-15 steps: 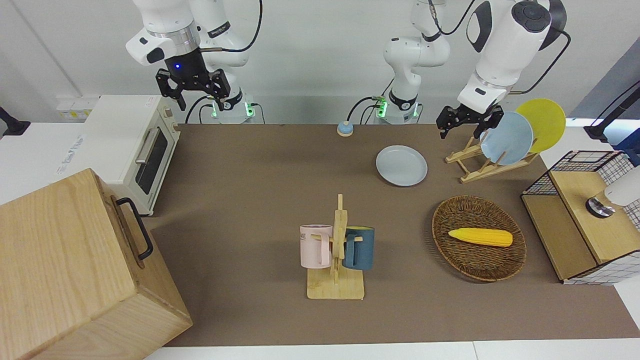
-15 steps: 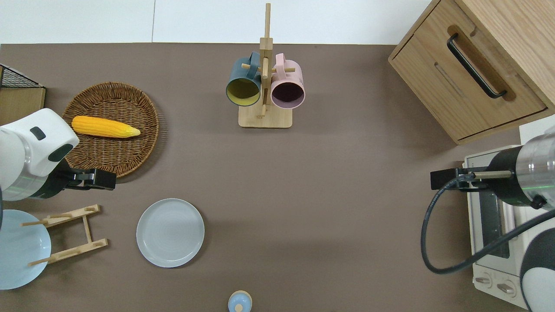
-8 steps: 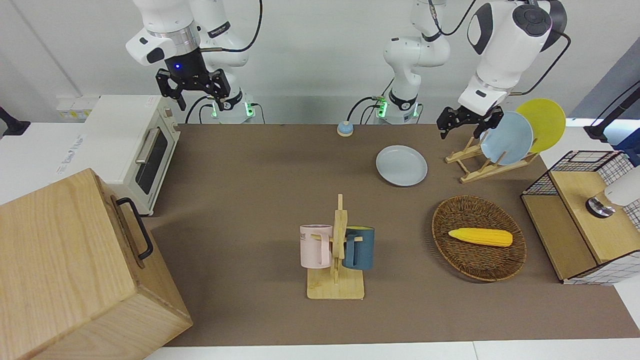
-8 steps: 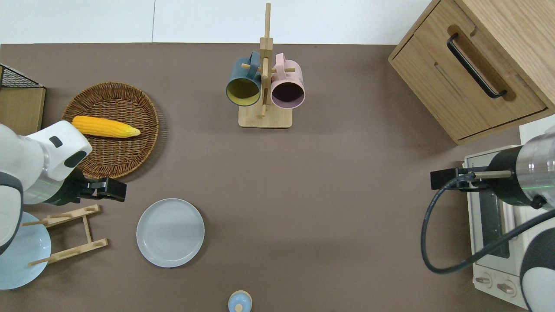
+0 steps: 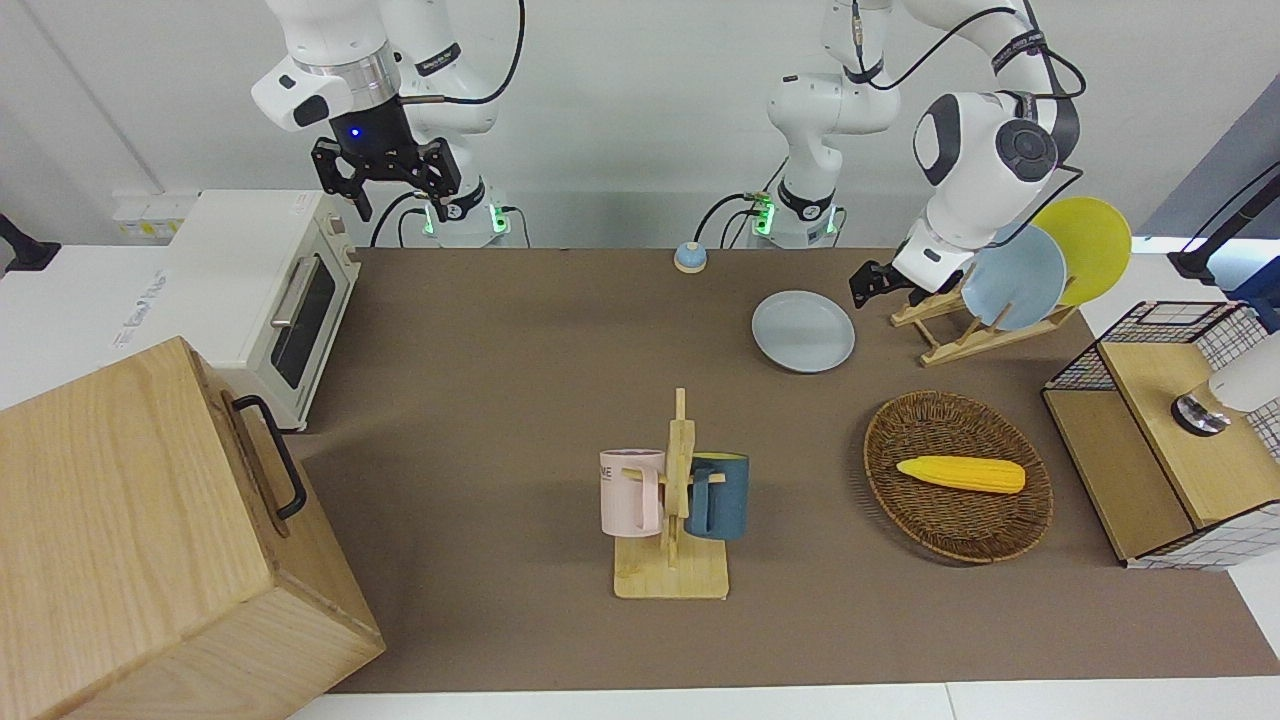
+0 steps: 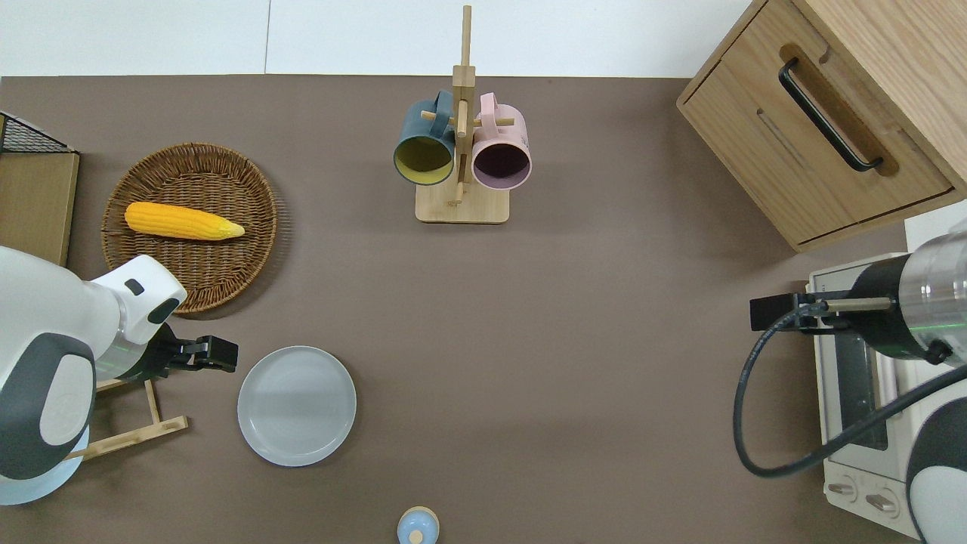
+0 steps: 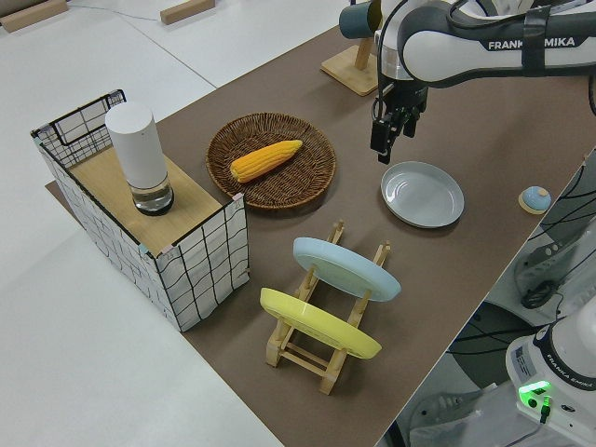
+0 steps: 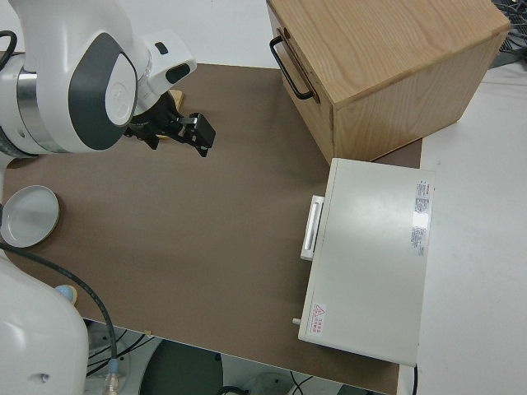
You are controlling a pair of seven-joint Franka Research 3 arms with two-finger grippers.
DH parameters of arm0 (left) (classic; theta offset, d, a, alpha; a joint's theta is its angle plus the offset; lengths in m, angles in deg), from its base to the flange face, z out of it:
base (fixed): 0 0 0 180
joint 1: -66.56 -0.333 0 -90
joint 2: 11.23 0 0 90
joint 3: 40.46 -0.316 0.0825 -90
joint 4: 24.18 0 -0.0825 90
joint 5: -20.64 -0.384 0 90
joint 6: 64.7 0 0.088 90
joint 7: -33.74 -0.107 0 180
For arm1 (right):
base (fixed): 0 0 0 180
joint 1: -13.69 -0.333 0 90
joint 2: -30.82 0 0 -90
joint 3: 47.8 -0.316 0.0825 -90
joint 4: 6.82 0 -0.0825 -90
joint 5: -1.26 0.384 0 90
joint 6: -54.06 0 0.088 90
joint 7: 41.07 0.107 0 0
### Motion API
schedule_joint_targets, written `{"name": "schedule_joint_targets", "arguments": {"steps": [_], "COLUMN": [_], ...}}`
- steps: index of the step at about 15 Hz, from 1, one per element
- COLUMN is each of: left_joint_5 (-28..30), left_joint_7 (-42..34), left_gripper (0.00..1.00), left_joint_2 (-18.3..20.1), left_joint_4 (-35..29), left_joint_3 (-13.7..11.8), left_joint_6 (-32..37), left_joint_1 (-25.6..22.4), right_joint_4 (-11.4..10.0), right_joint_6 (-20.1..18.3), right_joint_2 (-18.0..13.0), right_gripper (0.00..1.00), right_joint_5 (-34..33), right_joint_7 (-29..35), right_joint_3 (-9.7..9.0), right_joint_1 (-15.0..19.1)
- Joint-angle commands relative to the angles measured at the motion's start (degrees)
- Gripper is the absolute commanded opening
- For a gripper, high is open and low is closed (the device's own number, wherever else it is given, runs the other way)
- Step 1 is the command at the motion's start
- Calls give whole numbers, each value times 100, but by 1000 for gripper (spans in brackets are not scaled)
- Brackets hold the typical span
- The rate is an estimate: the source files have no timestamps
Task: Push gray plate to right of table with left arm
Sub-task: 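Lower the left gripper to the edge of the gray plate nearest it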
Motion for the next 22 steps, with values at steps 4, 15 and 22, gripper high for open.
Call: {"name": "schedule_joint_targets", "arguments": {"steps": [4,15,22], "left_joint_5": [69,315,587], "left_joint_7": [-23,65,380], "left_gripper": [947,569,264], "left_joint_2": [359,350,332], "left_joint_4": [-1452,-2561,-2693], "left_joint_3": [-282,-388,-362], "left_joint_6": [-1310,-2093,-2304], "left_joint_1": [60,113,139], "right_joint_4": [-156,-156,-156], "right_joint_6": [1,1,1], "right_joint_2": [-157,-157,-157], "right_gripper": [996,996,996], "right_joint_5": [123,123,123], "right_joint_7": [67,59,67], "right_joint_3": [-83,-83,-83], "right_joint_1": [140,140,140]}}
